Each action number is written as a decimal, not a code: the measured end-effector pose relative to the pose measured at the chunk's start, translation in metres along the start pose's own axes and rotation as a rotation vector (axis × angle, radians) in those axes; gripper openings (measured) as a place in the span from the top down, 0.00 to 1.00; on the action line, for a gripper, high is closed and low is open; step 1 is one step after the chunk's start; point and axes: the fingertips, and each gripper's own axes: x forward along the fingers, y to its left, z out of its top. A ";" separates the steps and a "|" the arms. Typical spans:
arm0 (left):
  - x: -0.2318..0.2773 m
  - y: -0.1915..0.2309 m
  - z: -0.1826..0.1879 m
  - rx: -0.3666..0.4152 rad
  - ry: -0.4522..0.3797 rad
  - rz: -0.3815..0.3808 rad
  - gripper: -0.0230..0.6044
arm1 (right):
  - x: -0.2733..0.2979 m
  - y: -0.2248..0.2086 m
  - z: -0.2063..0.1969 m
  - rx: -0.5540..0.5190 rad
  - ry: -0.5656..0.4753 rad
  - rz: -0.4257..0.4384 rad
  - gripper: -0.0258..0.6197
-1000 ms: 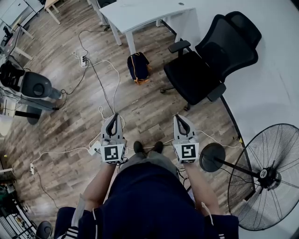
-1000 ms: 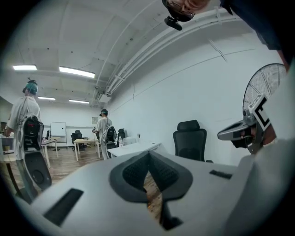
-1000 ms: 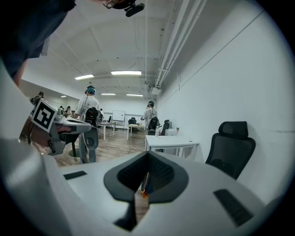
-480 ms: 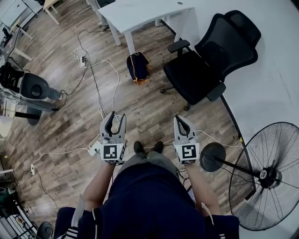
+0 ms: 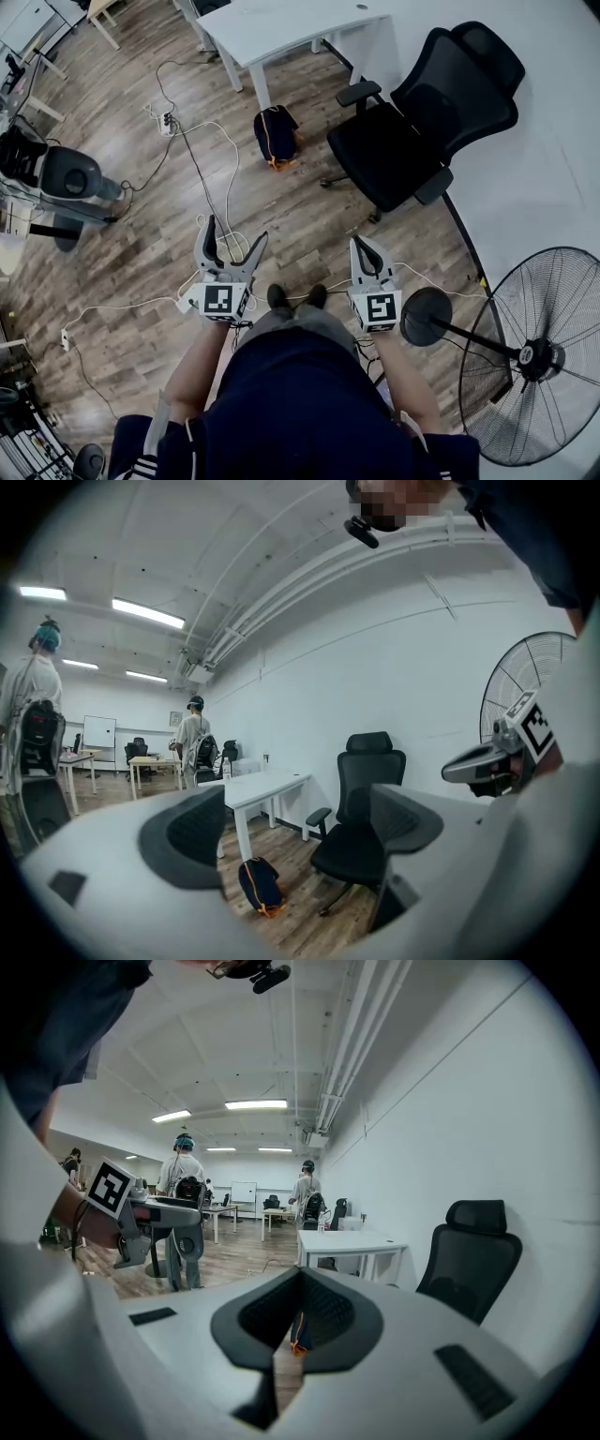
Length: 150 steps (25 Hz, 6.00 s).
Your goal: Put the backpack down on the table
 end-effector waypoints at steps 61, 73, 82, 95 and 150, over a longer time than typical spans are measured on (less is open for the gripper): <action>0.544 0.221 -0.302 -0.018 0.275 0.010 0.23 | 0.557 -0.155 -0.054 -0.034 0.061 0.216 0.96; 0.599 0.218 -0.446 -0.042 0.338 -0.050 0.30 | 0.627 -0.161 -0.130 -0.011 0.038 0.239 0.96; 0.624 0.224 -0.537 -0.066 0.415 -0.071 0.36 | 0.663 -0.154 -0.167 0.049 0.016 0.250 0.96; 0.656 0.233 -0.660 -0.109 0.564 0.020 0.37 | 0.682 -0.160 -0.203 0.117 0.030 0.236 0.96; 0.693 0.243 -0.759 -0.176 0.549 -0.046 0.96 | 0.716 -0.151 -0.281 0.146 0.042 0.264 0.96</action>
